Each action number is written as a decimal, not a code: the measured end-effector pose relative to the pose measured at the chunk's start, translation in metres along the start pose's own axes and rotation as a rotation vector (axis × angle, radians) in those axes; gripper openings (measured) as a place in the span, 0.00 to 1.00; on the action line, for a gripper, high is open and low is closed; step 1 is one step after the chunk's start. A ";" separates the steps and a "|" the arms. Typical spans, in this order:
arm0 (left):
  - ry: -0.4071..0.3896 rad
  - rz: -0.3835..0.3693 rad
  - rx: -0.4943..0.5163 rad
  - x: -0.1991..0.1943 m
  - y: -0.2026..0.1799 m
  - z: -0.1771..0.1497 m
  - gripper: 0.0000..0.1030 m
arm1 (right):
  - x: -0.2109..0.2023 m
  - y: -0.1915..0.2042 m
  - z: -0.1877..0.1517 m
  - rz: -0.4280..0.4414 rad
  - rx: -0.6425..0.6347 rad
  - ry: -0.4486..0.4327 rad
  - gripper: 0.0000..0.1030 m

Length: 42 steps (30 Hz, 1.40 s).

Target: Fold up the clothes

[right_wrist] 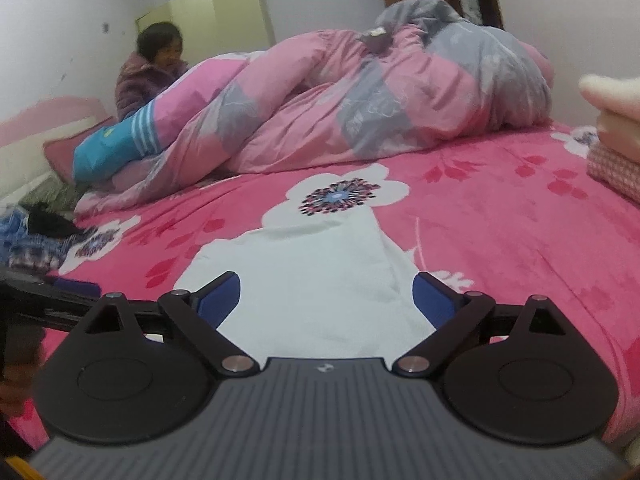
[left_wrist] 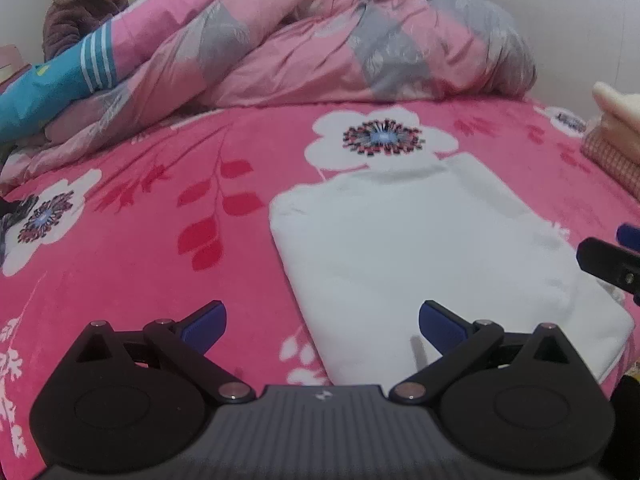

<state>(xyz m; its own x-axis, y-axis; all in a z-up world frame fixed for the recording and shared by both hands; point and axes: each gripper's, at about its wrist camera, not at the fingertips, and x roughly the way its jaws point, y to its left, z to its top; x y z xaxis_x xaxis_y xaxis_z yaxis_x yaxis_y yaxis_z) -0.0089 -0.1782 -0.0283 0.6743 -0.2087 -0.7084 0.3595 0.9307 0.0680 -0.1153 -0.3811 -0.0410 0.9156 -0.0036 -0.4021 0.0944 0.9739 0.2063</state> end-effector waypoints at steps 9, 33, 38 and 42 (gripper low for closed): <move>0.075 0.026 -0.032 0.016 -0.003 -0.004 1.00 | 0.024 0.023 -0.009 -0.082 -0.229 0.059 0.91; 0.094 0.068 -0.033 0.018 -0.011 -0.004 1.00 | 0.045 0.018 -0.032 -0.073 -0.251 0.124 0.93; 0.091 0.076 -0.024 0.018 -0.013 -0.004 1.00 | 0.046 0.016 -0.033 -0.070 -0.241 0.121 0.93; 0.087 0.084 -0.014 0.018 -0.014 -0.004 1.00 | 0.046 0.016 -0.033 -0.068 -0.236 0.117 0.93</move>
<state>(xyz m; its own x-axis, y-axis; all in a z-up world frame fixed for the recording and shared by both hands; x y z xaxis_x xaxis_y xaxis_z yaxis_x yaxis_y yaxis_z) -0.0048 -0.1937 -0.0446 0.6430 -0.1040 -0.7588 0.2950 0.9479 0.1201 -0.0847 -0.3586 -0.0859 0.8574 -0.0579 -0.5114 0.0477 0.9983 -0.0331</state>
